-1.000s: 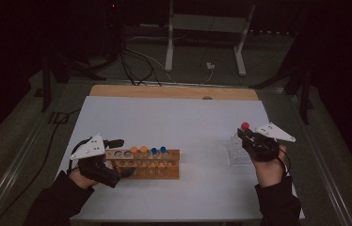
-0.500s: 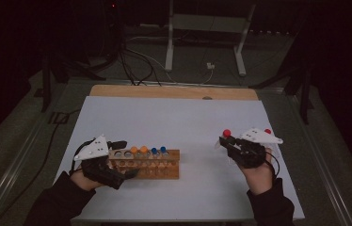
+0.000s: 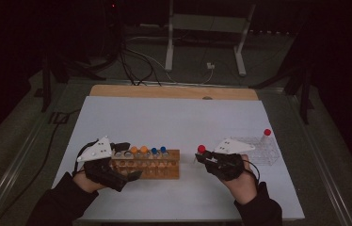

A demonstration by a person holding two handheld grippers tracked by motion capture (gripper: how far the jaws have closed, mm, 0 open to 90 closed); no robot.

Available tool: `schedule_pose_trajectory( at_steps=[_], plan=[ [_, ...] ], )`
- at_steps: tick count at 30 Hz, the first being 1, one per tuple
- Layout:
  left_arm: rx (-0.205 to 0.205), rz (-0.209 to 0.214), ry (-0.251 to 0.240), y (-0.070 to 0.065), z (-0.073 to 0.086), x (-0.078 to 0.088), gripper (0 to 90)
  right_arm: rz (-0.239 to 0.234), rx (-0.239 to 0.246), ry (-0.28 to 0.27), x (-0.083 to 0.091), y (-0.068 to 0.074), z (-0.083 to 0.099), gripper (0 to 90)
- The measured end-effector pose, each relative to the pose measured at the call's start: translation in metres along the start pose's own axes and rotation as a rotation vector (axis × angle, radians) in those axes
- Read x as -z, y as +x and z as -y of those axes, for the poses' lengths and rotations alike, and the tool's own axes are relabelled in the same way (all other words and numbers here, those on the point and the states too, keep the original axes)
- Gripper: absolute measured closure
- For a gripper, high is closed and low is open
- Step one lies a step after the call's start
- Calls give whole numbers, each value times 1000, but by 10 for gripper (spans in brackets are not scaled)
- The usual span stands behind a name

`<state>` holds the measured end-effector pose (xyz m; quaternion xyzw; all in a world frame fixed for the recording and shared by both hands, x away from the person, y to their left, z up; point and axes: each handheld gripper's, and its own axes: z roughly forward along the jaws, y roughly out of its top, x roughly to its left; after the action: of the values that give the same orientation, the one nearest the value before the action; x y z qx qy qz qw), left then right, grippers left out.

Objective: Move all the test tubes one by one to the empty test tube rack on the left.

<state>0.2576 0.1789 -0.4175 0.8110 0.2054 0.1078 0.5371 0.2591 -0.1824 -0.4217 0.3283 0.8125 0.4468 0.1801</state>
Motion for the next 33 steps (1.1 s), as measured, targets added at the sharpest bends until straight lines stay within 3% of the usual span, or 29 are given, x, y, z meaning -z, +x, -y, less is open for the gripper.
schedule_pose_trajectory(
  at_steps=[9,18,25,33],
  plan=[
    [-20,17,10,-11,-3,-7,17,-103,58,41,-16,26,1,745],
    [-32,38,7,-24,-3,-19,71,-174,103,63,-27,48,1,745],
    [-45,65,-9,-36,-5,-28,172,-217,119,76,-35,61,1,745],
    [-46,75,-9,-41,-3,-36,327,-246,127,87,-40,70,1,745]
  ],
)
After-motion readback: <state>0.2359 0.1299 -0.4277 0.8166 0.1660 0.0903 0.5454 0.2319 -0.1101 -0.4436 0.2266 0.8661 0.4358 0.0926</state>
